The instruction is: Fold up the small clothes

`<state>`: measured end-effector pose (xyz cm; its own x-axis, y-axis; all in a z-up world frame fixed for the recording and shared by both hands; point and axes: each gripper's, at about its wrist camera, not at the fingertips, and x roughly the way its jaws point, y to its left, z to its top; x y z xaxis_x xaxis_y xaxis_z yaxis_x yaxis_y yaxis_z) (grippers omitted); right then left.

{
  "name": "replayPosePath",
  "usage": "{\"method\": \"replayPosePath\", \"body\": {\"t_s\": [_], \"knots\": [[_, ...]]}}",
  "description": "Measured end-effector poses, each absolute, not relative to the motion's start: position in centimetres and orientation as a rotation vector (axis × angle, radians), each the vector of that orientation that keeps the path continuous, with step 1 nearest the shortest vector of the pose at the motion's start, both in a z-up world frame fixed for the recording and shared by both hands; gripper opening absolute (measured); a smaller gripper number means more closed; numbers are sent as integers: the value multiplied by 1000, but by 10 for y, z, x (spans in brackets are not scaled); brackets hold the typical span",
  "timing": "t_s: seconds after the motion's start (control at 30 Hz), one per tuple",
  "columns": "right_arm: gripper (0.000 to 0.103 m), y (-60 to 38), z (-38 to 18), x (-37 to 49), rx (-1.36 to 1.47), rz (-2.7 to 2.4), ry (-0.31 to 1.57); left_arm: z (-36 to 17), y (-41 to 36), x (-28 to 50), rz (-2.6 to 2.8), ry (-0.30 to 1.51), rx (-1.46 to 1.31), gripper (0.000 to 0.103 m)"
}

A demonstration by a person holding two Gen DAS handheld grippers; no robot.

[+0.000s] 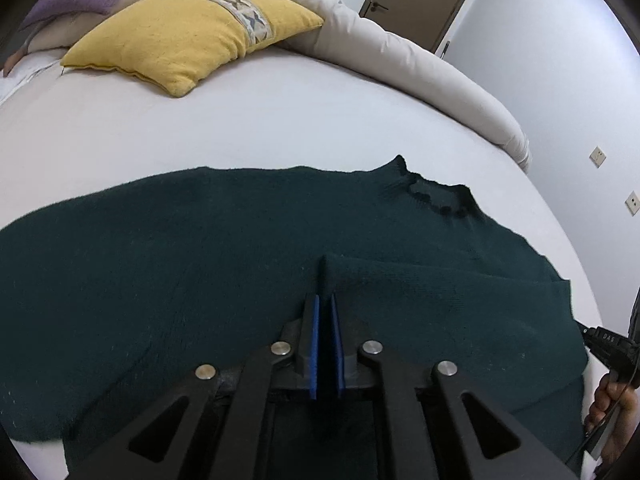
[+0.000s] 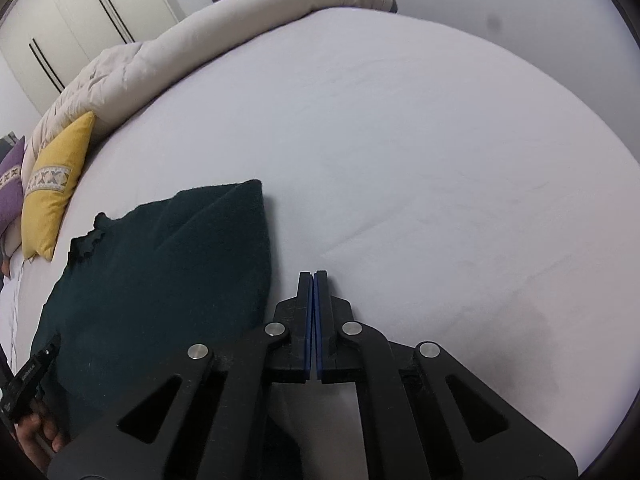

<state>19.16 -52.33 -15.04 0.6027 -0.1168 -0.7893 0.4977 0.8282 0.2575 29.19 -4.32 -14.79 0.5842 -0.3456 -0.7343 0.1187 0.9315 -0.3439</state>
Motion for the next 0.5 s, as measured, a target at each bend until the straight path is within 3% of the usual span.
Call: {"method": "replayPosePath", "body": {"t_s": [0.17,0.23,0.3,0.33,0.43,0.5], "knots": [[10,-486,-112,175,418,-314,725,-148,-41,283,-288,905,-266,9],[24,-463,-114,179,355,-280,743,-149,-42,282,-285,910,-265,9],[62,-453,-131,187,312,-290,808,-148,-42,280,-288,914,-268,9],[66,-453,-152,197,317,-301,901,-147,-40,278,-294,918,-278,9],[66,-455,-149,187,361,-321,844,-131,-21,260,-300,890,-308,11],[66,-453,-133,174,424,-317,784,-118,4,242,-283,855,-335,29]]}}
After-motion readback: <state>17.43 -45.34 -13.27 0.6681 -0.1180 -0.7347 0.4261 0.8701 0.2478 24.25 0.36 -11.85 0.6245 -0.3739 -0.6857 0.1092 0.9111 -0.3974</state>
